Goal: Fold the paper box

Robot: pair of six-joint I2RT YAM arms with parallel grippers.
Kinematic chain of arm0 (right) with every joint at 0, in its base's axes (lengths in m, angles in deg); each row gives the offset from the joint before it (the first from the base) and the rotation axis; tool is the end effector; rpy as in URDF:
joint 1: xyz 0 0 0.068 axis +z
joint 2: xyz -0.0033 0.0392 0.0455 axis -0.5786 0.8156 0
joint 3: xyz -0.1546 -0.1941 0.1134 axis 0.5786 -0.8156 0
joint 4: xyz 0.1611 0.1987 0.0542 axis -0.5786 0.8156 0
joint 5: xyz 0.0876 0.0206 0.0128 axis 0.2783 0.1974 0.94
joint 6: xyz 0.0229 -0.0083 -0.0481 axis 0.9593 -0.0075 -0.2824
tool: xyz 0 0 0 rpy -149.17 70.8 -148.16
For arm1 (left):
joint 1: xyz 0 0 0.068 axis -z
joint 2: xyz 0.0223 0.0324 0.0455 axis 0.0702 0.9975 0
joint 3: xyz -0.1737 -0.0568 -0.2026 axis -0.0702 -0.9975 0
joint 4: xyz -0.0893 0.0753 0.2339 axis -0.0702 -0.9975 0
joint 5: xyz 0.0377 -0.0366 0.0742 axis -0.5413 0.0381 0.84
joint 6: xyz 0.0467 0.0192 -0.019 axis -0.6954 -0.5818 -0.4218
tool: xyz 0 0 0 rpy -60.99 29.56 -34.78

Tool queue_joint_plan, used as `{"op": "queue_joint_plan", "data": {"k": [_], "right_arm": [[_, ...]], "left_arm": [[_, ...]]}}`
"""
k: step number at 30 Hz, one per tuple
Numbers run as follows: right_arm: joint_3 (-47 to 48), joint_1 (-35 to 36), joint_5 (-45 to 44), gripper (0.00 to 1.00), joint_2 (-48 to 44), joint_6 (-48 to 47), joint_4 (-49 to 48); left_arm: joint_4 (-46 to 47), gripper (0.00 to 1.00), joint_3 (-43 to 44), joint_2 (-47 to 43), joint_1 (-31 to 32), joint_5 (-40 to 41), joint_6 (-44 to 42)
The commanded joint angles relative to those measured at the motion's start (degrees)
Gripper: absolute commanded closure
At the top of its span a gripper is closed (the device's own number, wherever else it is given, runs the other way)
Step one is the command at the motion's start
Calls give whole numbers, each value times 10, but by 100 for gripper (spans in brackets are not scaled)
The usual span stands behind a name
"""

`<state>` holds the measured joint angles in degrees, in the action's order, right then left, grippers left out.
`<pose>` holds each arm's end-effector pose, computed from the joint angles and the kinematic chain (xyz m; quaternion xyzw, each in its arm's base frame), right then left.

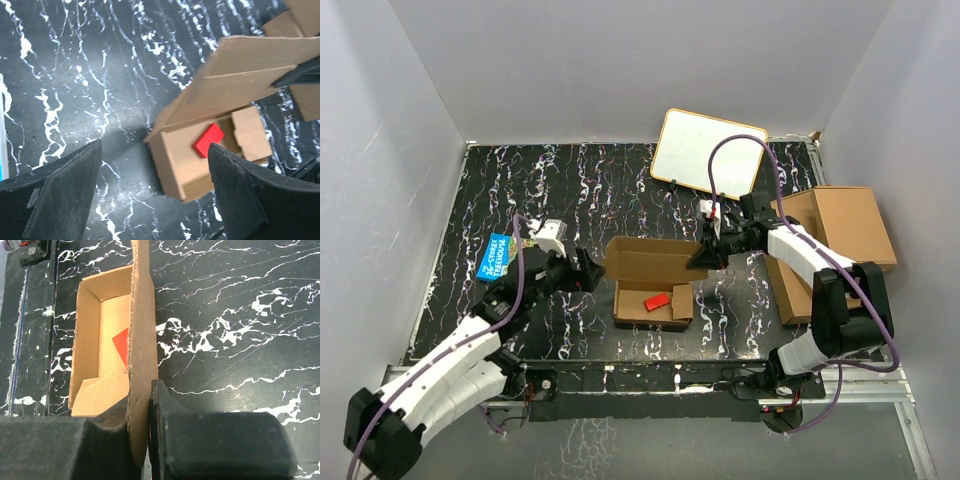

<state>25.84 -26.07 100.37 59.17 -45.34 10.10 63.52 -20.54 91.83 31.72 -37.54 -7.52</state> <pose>0.2616 0.0758 0.2072 -0.4776 0.6724 0.4501 0.3425 0.1470 -0.1047 0.2572 0.0505 0.7969 -0.3065 0.5181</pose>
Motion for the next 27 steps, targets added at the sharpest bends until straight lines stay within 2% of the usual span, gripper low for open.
{"op": "queue_joint_plan", "data": {"k": [1,5,9,18,27], "right_arm": [[69,8,34,92,30,-100,75],[130,16,39,92,71,-188,170],[183,17,39,92,114,-247,235],[273,27,45,92,202,-348,355],[299,30,37,92,214,-348,363]], "left_arm": [[61,16,-2,61,-57,-125,-53],[119,16,9,123,-82,-194,-108],[206,16,-6,138,-86,-242,-123],[324,26,-68,157,-87,-229,-101],[371,60,-80,190,-87,-237,-106]]}}
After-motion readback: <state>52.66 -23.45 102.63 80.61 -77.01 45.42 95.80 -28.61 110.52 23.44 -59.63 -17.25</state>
